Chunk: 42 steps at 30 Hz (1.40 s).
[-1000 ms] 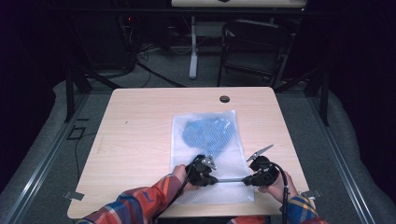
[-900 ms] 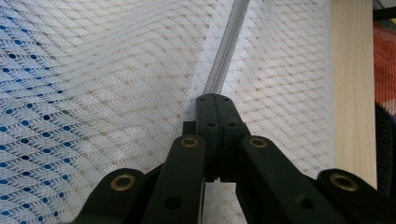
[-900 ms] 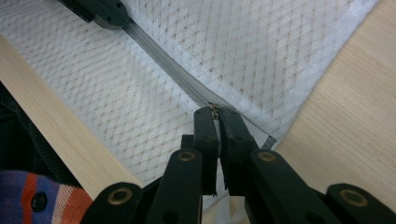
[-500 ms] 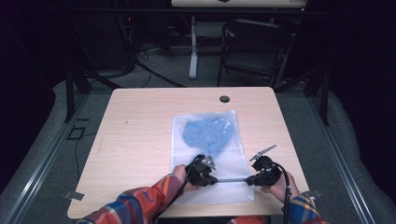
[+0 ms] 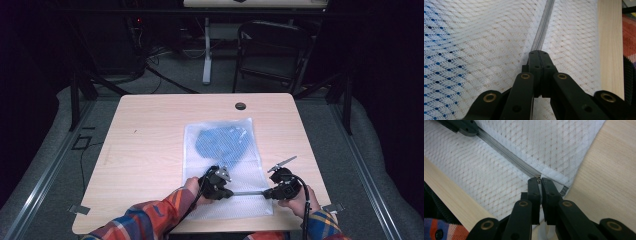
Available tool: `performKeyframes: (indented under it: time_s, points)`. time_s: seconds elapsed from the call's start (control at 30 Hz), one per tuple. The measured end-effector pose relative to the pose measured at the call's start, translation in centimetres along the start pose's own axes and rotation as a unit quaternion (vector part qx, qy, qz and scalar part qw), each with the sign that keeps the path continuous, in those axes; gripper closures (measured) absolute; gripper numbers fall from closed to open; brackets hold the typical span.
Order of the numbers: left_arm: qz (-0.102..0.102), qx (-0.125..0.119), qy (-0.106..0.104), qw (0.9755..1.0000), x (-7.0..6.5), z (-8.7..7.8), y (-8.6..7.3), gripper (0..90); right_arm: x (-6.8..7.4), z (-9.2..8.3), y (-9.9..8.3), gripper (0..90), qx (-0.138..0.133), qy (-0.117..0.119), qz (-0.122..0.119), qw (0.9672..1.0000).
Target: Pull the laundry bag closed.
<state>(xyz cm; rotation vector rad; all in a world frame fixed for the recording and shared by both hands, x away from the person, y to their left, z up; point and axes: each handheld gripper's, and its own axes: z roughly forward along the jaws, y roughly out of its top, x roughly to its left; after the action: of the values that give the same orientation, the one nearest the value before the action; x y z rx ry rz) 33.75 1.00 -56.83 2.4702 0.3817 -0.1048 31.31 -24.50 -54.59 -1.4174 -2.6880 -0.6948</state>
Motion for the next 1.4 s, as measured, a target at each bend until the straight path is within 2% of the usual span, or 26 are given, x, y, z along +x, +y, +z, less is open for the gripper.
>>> performKeyframes:
  time_s: [0.07, 0.1, 0.13, 0.17, 0.2, 0.23, 0.3, 0.33, 0.43, 0.5, 0.53, 0.57, 0.77, 0.83, 0.93, 1.0, 1.03, 1.1, 1.13, 1.3, 1.4]
  points:
    - [-0.002, -0.004, -0.004, 1.0000, 0.0, 0.0, -0.1, 90.0, 0.1, 0.0, 0.0, 85.8, -0.005, 0.011, 0.004, 0.9999]
    - [-0.002, 0.000, 0.001, 1.0000, 0.0, -0.1, -0.1, 89.9, 0.1, -0.1, 0.0, 85.7, -0.001, 0.004, -0.005, 1.0000]
    - [-0.006, -0.002, -0.005, 1.0000, 0.1, -0.1, -0.1, 84.0, 0.2, -0.3, 0.1, 82.1, -0.005, 0.019, -0.006, 0.9998]
    - [-0.006, -0.002, -0.010, 0.9999, 0.1, -0.1, -0.1, 84.0, 0.2, -0.3, 0.1, 82.1, -0.005, 0.019, -0.006, 0.9998]
    - [-0.005, 0.000, -0.010, 0.9999, 0.1, -0.2, -0.1, 81.6, 0.2, -0.5, 0.1, 77.7, -0.003, 0.014, -0.011, 0.9998]
    - [-0.007, -0.001, -0.013, 0.9999, 0.1, -0.2, -0.1, 79.8, 0.2, -0.5, 0.2, 69.0, -0.015, 0.019, -0.008, 0.9997]
    - [-0.007, 0.001, -0.012, 0.9999, 0.1, -0.4, -0.1, 74.5, 0.4, -0.5, 0.2, 63.9, -0.014, 0.006, -0.013, 0.9998]
    - [-0.007, 0.001, -0.013, 0.9999, 0.1, -0.5, 0.0, 71.7, 0.6, -0.5, 0.2, 61.7, -0.020, 0.012, -0.008, 0.9997]
    - [-0.016, -0.003, -0.014, 0.9998, 0.3, -1.1, 0.2, 59.7, 0.6, -0.9, 0.3, 49.8, -0.029, 0.013, -0.018, 0.9993]
    - [-0.022, -0.002, -0.011, 0.9997, 0.4, -1.5, 0.3, 48.7, 0.6, -1.2, 0.4, 41.6, -0.034, 0.005, -0.023, 0.9991]
    - [-0.025, -0.007, -0.013, 0.9996, 0.5, -1.8, 0.3, 43.9, 0.7, -1.5, 0.5, 34.3, -0.045, 0.004, -0.024, 0.9987]
    - [-0.027, -0.011, -0.009, 0.9995, 0.5, -2.2, 0.3, 43.9, 0.7, -1.5, 0.5, 34.3, -0.045, 0.004, -0.024, 0.9987]
    - [-0.038, -0.021, 0.006, 0.9991, 0.9, -4.1, 0.1, 30.4, 0.8, -2.1, 0.4, 19.7, -0.067, -0.003, -0.025, 0.9974]
    - [-0.042, -0.021, 0.011, 0.9988, 1.0, -4.8, 0.0, 26.3, 0.8, -2.3, 0.3, 14.4, -0.076, -0.015, -0.026, 0.9967]
    - [-0.050, -0.029, 0.019, 0.9982, 1.1, -5.6, -0.3, 22.7, 0.8, -2.7, 0.2, 13.3, -0.088, -0.022, -0.021, 0.9956]
    - [-0.055, -0.028, 0.024, 0.9978, 1.3, -6.3, -0.7, 20.6, 0.9, -2.9, 0.0, 7.7, -0.092, -0.022, -0.022, 0.9953]
    - [-0.057, -0.029, 0.026, 0.9976, 1.3, -6.5, -0.8, 19.8, 0.9, -3.1, 0.0, 4.1, -0.091, -0.031, -0.023, 0.9951]
    - [-0.063, -0.034, 0.030, 0.9970, 1.5, -7.1, -1.2, 18.5, 1.0, -3.2, -0.2, 1.7, -0.097, -0.029, -0.021, 0.9946]
    - [-0.068, -0.035, 0.033, 0.9965, 1.5, -7.5, -1.5, 18.1, 1.0, -3.4, -0.3, 0.0, -0.098, -0.036, -0.019, 0.9944]
    - [-0.081, -0.033, 0.043, 0.9952, 1.6, -8.7, -2.5, 11.7, 0.9, -4.1, -0.9, 0.0, -0.119, -0.045, -0.017, 0.9918]
    - [-0.087, -0.033, 0.051, 0.9943, 1.6, -9.5, -3.1, 6.9, 0.8, -4.5, -1.3, 0.0, -0.126, -0.059, -0.022, 0.9901]
